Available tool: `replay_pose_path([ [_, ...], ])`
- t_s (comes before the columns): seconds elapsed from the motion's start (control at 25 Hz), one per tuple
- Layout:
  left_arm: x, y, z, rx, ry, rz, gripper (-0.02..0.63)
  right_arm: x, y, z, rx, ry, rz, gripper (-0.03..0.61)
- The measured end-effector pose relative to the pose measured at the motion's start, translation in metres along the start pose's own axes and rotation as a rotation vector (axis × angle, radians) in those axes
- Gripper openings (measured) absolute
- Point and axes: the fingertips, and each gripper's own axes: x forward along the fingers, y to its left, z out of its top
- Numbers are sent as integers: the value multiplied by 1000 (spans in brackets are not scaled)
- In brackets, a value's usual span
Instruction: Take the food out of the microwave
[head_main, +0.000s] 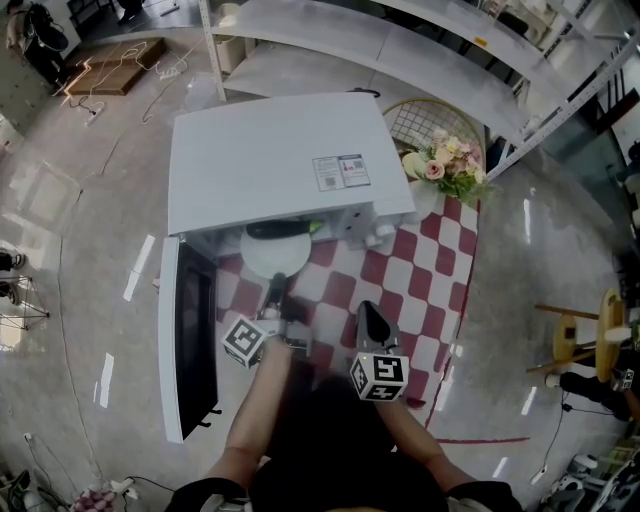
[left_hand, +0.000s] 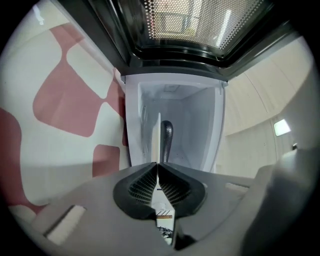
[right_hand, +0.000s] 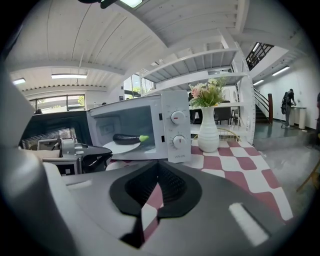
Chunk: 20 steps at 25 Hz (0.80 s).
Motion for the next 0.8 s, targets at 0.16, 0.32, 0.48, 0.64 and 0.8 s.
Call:
replay_pose_path([
  [0.16, -8, -3, -6, -16, -6, -10, 18, -7, -2, -1, 7, -4, 0, 1],
  [0.32, -15, 0, -11, 3, 6, -4, 18, -15, -1, -3, 11, -5, 6, 2],
  [0.48, -21, -4, -18, -4, 12, -17, 18, -23, 0, -8, 13, -4, 8, 2],
  [0.64, -26, -5, -24, -2, 17, -21, 18, -29, -1, -11, 16, -5, 11, 2],
  [0.8, -30, -11, -30, -20, 18, -43, 18, -35, 0, -14, 17, -4, 13, 2],
])
